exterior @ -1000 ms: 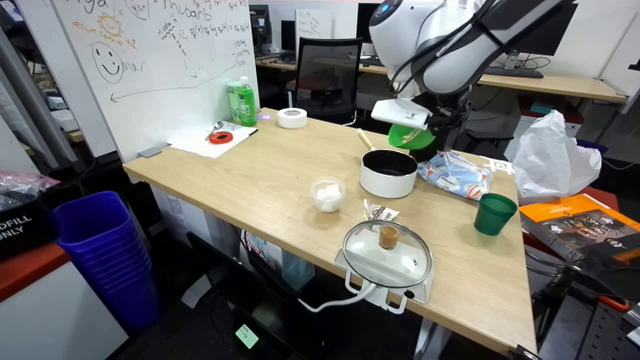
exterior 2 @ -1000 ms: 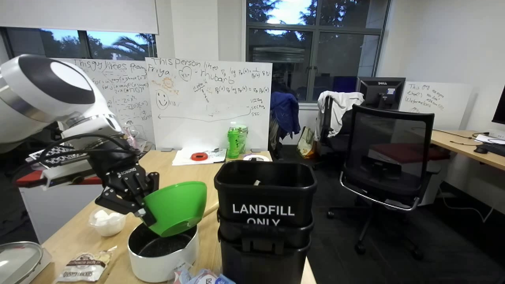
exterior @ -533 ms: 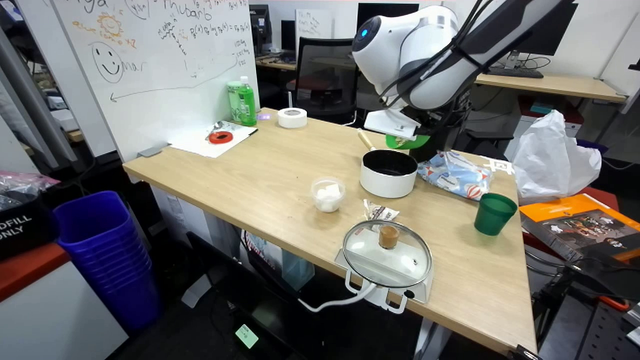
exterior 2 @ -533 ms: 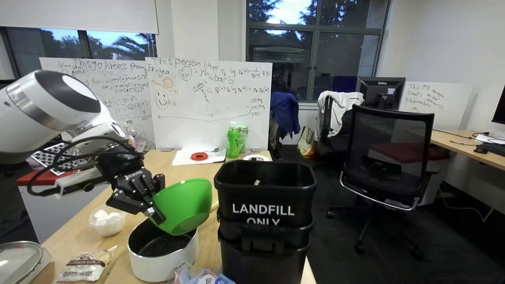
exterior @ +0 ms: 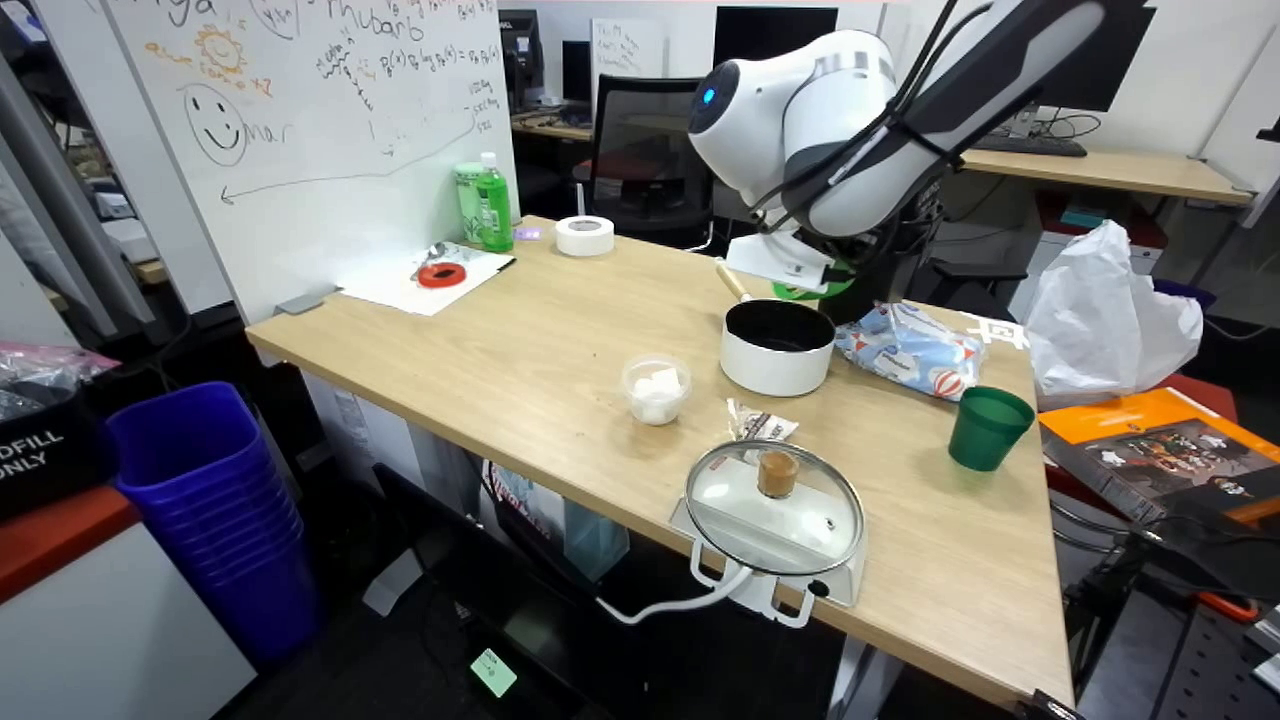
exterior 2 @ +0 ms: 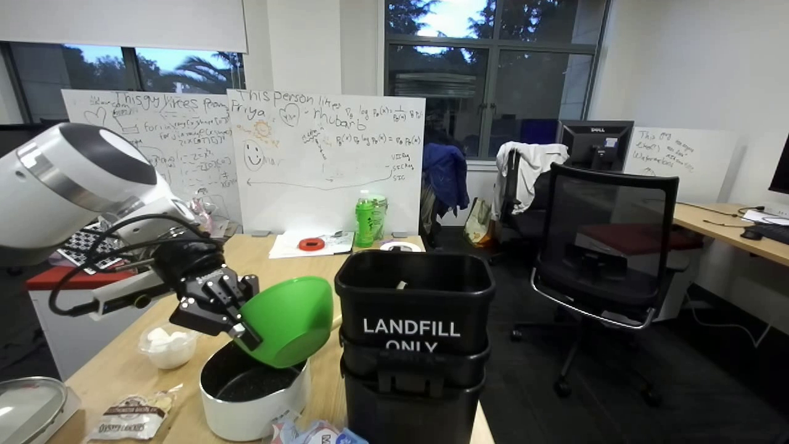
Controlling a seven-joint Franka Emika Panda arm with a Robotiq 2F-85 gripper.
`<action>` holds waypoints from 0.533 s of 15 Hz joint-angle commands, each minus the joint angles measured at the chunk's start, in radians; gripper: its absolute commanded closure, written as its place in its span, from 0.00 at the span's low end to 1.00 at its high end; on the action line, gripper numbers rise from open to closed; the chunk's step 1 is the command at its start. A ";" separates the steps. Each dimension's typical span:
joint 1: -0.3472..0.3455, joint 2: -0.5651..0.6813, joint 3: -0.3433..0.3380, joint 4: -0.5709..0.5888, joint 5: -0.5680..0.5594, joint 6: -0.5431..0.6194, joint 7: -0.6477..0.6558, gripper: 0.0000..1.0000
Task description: Pour the contents in the green bowl into the white pot
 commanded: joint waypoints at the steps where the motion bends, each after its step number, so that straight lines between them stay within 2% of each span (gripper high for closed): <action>1: 0.027 0.030 0.002 0.020 -0.064 -0.065 0.065 0.99; 8: 0.056 0.067 0.019 0.012 -0.136 -0.148 0.136 0.99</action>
